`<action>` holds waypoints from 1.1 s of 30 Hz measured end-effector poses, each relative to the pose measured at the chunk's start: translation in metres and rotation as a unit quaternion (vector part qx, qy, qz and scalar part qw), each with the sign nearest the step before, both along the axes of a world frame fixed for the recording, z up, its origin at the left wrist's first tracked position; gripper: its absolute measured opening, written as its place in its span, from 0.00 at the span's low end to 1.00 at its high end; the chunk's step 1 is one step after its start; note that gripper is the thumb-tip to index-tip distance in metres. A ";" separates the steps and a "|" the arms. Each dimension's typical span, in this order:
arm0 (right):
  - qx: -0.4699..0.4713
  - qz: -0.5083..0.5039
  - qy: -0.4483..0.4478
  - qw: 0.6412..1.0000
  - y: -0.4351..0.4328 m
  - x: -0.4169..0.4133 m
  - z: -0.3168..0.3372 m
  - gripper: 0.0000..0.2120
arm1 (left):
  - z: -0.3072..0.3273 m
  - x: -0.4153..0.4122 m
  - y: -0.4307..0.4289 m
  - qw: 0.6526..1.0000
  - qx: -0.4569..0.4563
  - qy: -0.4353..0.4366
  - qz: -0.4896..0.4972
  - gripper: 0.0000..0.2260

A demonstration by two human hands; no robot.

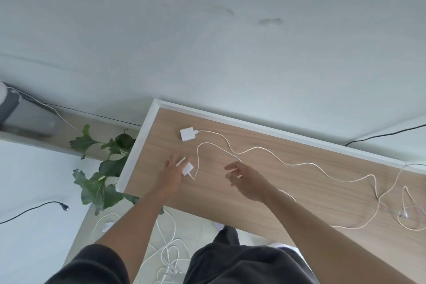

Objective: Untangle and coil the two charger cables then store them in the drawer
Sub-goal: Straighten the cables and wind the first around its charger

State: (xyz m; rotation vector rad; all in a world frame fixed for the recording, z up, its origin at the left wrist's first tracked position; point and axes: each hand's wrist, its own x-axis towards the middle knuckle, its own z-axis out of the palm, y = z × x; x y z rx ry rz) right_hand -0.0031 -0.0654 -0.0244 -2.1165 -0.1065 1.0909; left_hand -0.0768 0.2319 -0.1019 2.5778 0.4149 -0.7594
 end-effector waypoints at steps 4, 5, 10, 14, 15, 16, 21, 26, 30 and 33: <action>0.013 0.042 -0.006 0.999 0.036 -0.005 0.014 0.17 | -0.016 0.002 0.000 0.998 0.053 0.020 -0.040 0.37; 0.013 0.053 -0.005 0.998 0.043 -0.007 0.015 0.18 | -0.016 0.000 -0.001 0.997 0.061 0.025 -0.045 0.35; 0.004 0.123 -0.019 0.992 0.062 -0.021 0.014 0.21 | -0.018 -0.009 0.001 0.999 -0.034 0.007 -0.040 0.28; -0.009 0.132 -0.050 0.990 0.055 -0.024 0.017 0.23 | 0.012 -0.009 -0.008 0.975 -0.216 -0.034 0.032 0.21; -0.010 0.123 -0.062 0.990 0.051 -0.024 0.019 0.24 | 0.023 -0.008 -0.011 0.966 -0.252 -0.034 0.051 0.20; -0.009 0.112 -0.073 0.991 0.046 -0.023 0.021 0.23 | 0.032 -0.007 -0.014 0.956 -0.284 -0.031 0.066 0.20; 0.003 0.004 -0.104 0.995 0.021 -0.010 0.048 0.17 | 0.074 -0.003 -0.032 0.901 -0.408 -0.036 0.140 0.20; 0.059 -0.059 -0.127 0.988 -0.001 0.005 0.080 0.27 | 0.108 0.004 -0.052 0.821 -0.534 -0.032 0.200 0.14; 0.103 -0.061 -0.153 0.981 -0.015 0.013 0.101 0.15 | 0.138 0.012 -0.065 0.763 -0.612 0.000 0.206 0.16; 0.105 -0.086 -0.163 0.977 -0.020 0.018 0.111 0.08 | 0.156 0.020 -0.076 0.734 -0.647 0.001 0.206 0.18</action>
